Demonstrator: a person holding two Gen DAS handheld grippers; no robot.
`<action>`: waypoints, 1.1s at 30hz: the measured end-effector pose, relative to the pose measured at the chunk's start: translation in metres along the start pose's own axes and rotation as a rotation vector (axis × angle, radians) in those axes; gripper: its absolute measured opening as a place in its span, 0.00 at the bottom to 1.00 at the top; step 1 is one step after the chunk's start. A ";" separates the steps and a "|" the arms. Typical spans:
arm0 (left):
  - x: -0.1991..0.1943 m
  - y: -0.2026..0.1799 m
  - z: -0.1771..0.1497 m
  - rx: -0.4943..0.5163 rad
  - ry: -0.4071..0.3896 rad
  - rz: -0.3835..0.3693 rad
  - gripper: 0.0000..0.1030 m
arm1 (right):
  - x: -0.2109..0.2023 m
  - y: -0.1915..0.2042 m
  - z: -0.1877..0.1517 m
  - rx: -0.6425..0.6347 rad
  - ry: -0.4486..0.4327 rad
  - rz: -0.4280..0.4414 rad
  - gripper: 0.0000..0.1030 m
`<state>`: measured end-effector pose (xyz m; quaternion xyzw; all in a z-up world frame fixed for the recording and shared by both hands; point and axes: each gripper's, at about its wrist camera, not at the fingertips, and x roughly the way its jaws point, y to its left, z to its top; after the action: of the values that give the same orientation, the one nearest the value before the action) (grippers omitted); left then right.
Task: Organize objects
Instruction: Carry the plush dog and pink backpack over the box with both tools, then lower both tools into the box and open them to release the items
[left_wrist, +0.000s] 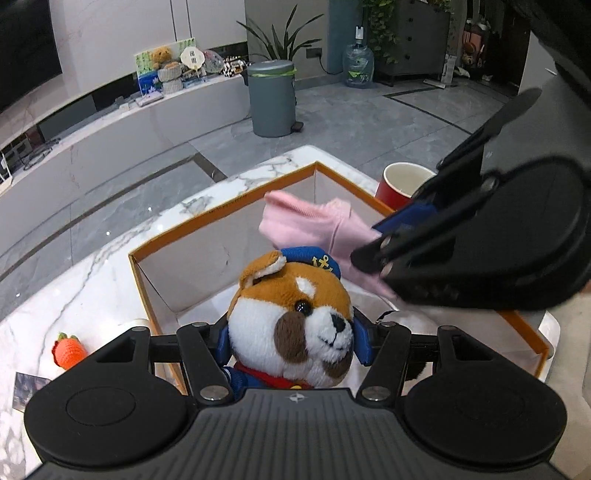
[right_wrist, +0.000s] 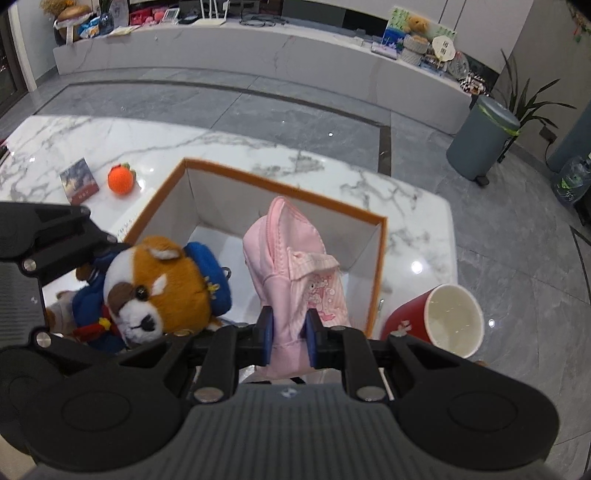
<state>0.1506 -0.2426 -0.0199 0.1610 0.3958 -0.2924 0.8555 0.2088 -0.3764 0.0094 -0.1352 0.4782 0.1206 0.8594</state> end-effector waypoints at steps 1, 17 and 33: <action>0.003 0.000 0.000 -0.002 0.005 0.001 0.67 | 0.005 0.001 -0.001 -0.001 0.006 0.005 0.18; 0.042 -0.018 -0.013 -0.028 0.120 0.012 0.67 | 0.060 0.005 -0.016 -0.001 0.082 0.003 0.18; 0.045 -0.012 -0.022 -0.051 0.270 0.012 0.82 | 0.079 0.004 -0.028 0.047 0.123 0.062 0.23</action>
<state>0.1534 -0.2571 -0.0688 0.1794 0.5138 -0.2527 0.7999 0.2258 -0.3766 -0.0732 -0.1073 0.5368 0.1274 0.8271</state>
